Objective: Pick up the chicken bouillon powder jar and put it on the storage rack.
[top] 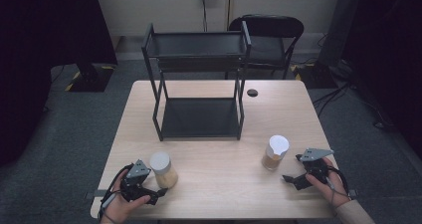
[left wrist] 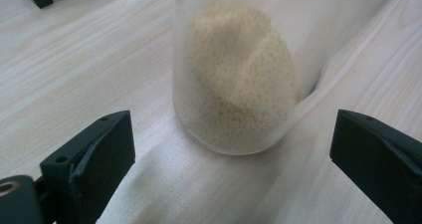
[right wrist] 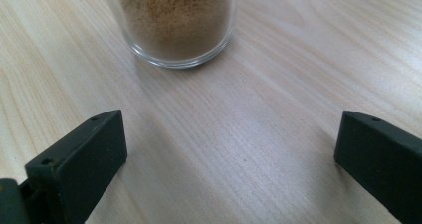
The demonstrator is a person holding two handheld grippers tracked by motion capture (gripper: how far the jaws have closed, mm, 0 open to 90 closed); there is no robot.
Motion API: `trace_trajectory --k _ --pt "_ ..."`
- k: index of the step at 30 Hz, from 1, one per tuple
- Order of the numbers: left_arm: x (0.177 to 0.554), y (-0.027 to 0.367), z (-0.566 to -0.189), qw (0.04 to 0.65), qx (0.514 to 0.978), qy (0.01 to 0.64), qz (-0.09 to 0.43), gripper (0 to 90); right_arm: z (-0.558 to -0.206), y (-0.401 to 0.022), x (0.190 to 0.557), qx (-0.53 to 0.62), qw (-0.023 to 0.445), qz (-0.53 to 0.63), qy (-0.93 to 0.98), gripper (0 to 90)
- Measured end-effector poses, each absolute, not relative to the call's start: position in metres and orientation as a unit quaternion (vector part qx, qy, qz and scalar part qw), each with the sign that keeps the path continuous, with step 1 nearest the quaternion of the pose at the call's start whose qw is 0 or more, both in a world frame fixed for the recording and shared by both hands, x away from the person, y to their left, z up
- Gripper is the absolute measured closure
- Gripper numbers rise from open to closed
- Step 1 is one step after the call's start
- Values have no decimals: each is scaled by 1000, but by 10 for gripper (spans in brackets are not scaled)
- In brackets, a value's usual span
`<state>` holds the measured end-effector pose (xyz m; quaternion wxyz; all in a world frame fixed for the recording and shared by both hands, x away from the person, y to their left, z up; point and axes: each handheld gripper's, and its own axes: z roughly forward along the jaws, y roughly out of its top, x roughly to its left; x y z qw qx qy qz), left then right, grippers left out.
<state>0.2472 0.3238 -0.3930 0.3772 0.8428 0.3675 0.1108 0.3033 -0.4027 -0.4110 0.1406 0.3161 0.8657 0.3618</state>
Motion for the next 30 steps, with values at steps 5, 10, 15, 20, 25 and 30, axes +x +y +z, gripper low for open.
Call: trace_trajectory --k 5,10,15,20,25,30 --pt "246 325 -391 382 839 370 114 30 -411 -403 303 316 141 362 866 0" --pt "244 325 -388 387 836 369 119 30 -411 -403 303 316 141 362 866 0" --pt "244 324 -387 392 835 367 122 30 -411 -403 303 316 140 362 866 0" --pt "244 321 -383 392 832 371 124 25 -411 -403 303 316 141 362 866 0" --pt "245 319 -381 395 829 375 126 25 -411 -403 303 316 141 362 866 0" --pt "244 319 -380 401 826 373 131 25 -411 -403 303 316 140 362 866 0"
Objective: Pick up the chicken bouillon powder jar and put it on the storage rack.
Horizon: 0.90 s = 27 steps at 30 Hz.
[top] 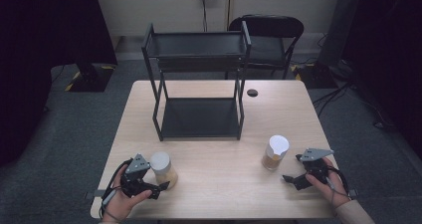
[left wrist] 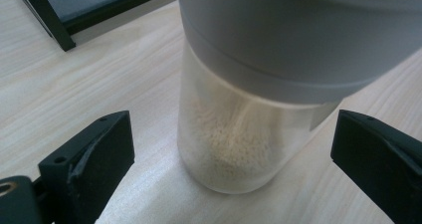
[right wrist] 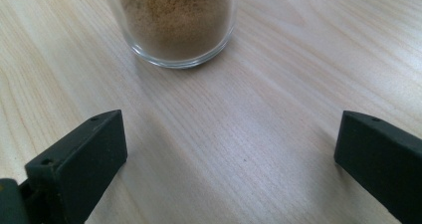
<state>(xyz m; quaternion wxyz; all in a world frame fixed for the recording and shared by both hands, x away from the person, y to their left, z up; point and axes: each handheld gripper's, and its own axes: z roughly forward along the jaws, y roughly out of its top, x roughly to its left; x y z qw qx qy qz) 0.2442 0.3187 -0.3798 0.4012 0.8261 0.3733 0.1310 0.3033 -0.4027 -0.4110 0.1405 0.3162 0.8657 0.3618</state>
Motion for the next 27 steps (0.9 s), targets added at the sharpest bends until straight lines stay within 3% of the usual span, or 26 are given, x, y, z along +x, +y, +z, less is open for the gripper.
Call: trace_trajectory --k 27 --pt "241 318 -377 450 799 371 145 31 -411 -403 303 316 141 362 866 0"
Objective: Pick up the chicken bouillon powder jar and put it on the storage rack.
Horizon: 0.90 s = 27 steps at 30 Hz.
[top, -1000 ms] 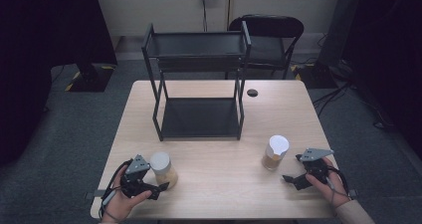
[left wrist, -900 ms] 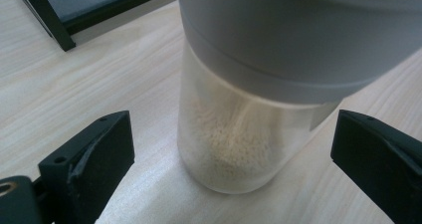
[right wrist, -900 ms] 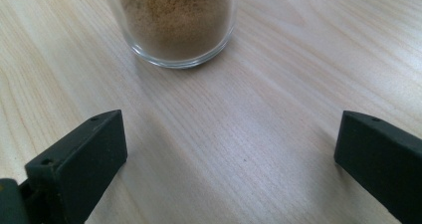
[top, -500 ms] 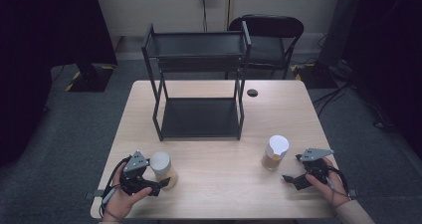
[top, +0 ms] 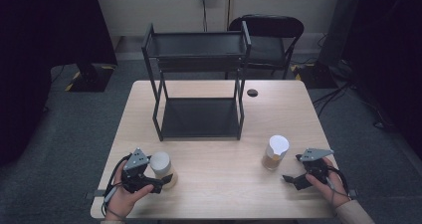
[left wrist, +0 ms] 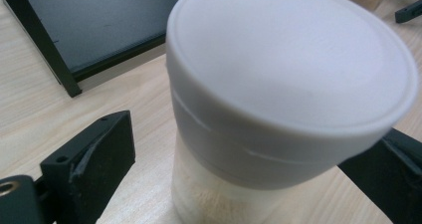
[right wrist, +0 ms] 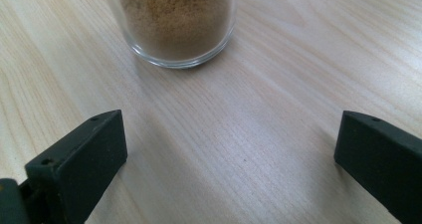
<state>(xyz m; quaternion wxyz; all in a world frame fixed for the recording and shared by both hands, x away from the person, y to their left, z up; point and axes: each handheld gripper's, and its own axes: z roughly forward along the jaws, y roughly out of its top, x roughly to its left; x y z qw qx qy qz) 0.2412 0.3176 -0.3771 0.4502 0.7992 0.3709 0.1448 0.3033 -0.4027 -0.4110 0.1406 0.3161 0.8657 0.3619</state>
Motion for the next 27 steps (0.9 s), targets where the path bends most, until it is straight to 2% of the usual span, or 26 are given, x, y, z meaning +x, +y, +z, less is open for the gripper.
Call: trace_trajectory --k 4,15,21,27 --pt "242 318 -378 452 798 372 142 40 -411 -403 303 316 141 362 866 0" --pt "246 318 -382 459 796 374 126 146 -411 -403 303 316 141 362 866 0" --pt "244 317 -383 465 794 369 134 202 -411 -403 303 316 141 362 866 0" --pt "242 310 -382 457 793 376 143 221 -411 -403 303 316 141 362 866 0"
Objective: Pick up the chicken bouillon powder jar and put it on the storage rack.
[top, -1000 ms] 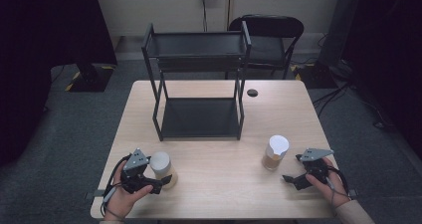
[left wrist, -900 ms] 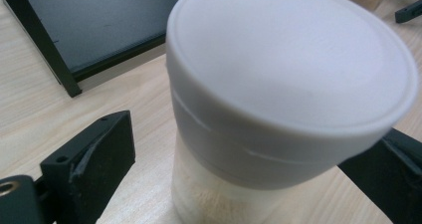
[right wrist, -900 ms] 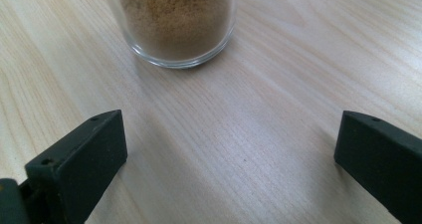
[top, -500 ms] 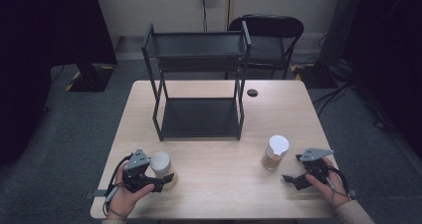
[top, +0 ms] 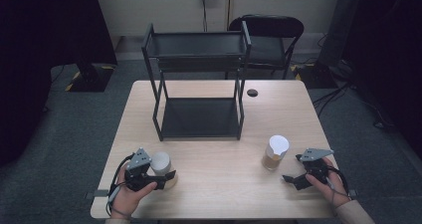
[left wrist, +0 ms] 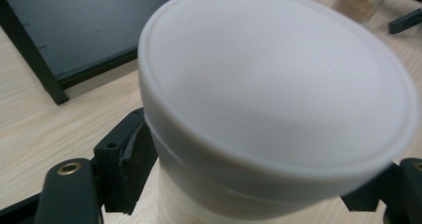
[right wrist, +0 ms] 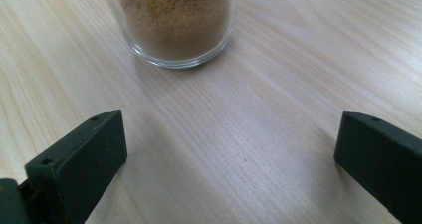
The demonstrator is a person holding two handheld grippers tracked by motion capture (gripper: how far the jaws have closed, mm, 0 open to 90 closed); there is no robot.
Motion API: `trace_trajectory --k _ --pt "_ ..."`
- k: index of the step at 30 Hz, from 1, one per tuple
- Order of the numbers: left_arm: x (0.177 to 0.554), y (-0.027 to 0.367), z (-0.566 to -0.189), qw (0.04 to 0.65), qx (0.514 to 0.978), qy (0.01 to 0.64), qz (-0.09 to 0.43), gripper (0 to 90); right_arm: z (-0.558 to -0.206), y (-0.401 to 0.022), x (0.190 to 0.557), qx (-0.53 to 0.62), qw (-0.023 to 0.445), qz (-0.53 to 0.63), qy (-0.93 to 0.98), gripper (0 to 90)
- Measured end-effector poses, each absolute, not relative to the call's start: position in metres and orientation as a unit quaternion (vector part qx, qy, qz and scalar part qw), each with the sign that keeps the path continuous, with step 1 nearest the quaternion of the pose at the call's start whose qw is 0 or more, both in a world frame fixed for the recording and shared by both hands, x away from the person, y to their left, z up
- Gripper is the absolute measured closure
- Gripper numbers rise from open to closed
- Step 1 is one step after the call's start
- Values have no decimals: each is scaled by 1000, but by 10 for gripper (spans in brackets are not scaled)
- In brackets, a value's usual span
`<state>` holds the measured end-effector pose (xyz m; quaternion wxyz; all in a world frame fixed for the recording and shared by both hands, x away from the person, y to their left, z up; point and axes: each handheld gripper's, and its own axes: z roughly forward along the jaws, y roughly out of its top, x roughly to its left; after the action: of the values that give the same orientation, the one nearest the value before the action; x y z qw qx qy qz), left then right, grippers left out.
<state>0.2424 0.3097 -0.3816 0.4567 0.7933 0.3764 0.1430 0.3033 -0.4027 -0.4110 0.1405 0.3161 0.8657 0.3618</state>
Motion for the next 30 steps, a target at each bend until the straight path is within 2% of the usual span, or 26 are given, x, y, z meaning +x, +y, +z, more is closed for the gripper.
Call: trace_trajectory --k 12,30 --pt "238 305 -382 456 790 377 161 304 -411 -403 303 316 140 362 866 0" --pt "239 298 -376 447 788 388 169 338 -411 -403 303 316 140 362 866 0"
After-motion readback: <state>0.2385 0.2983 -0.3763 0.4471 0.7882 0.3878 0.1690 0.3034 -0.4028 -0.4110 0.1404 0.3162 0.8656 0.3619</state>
